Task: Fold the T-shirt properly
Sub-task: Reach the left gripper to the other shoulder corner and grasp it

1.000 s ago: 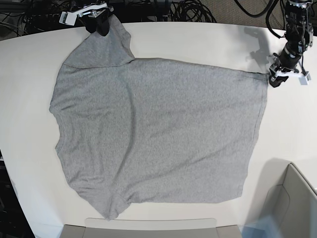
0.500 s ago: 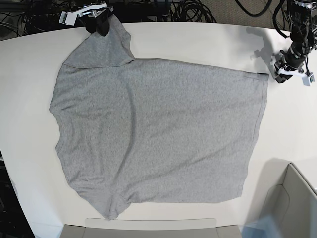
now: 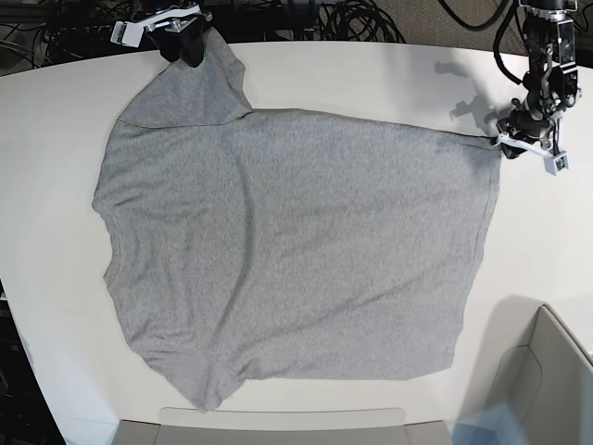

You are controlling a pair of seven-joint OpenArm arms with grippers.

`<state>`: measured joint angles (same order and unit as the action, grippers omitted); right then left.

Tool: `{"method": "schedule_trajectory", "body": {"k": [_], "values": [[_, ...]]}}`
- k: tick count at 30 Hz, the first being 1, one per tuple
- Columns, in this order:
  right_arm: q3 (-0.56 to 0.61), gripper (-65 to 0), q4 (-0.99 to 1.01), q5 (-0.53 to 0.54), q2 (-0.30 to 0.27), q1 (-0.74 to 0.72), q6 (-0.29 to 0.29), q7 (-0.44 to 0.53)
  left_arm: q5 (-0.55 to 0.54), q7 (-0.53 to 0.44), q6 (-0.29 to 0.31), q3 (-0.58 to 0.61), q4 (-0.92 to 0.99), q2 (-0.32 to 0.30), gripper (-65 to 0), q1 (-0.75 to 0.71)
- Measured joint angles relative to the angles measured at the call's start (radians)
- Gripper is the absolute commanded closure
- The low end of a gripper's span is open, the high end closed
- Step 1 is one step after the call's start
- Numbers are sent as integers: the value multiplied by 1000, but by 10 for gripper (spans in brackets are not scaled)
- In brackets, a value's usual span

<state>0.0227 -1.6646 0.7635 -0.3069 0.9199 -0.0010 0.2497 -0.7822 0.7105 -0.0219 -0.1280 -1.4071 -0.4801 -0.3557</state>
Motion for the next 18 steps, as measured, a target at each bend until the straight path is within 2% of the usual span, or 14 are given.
{"method": "schedule_trajectory", "body": {"k": [4,8,12,18], "values": [[0,-288,0,0,0,0,0,-2,87,18,-13,0,-33,46,-219,2],[0,-288,0,0,0,0,0,-3,86,107,6,0,-93,79,-219,2],[0,-288,0,0,0,0,0,-3,-9,229,39,0,-167,119,-219,-2],[0,-288,0,0,0,0,0,-3,-25,279,49,-5,-212,130,-219,-13]]}}
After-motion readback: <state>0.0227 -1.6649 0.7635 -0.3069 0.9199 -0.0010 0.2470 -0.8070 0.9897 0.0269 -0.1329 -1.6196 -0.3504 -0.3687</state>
